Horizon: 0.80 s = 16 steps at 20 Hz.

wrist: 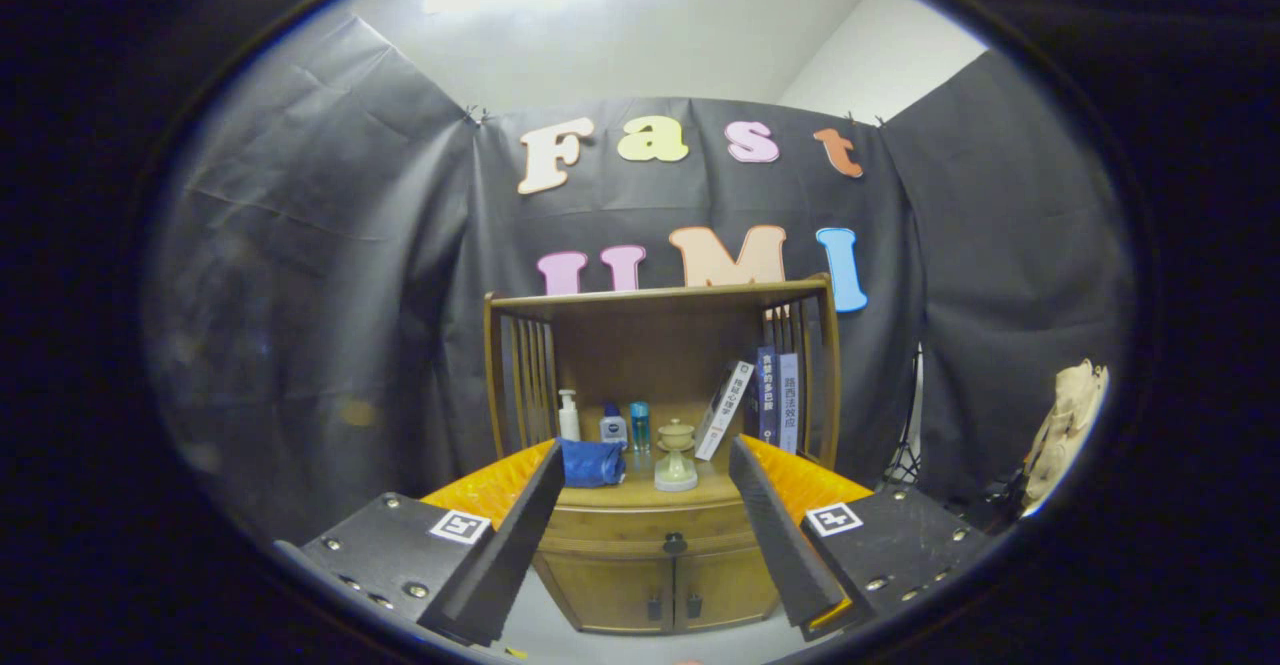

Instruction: Pull open the drawer, take out the items inside it, and place them on the countertop above the cabinet.

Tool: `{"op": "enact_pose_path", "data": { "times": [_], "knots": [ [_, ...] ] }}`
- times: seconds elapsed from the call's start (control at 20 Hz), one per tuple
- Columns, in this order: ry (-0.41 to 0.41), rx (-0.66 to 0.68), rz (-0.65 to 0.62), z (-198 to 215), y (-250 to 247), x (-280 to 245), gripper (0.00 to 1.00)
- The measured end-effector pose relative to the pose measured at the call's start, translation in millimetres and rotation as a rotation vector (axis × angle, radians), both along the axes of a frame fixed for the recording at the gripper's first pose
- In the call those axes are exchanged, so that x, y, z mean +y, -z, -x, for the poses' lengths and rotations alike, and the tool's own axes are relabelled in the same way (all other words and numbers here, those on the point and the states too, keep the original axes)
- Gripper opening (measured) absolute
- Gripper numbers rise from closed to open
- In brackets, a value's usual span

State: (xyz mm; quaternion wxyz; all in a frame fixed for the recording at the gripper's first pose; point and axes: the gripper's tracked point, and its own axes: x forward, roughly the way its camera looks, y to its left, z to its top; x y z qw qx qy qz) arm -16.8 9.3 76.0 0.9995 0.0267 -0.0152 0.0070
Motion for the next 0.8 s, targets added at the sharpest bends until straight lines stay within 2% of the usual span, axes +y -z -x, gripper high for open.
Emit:
{"op": "enact_pose_path", "data": {
  "times": [0.3,0.8],
  "knots": [
    [0.063,0.000,0.026,18.6,16.1,-36.6,0.99],
    [0.033,-0.012,0.007,19.0,18.0,-28.5,0.99]
  ]
}}
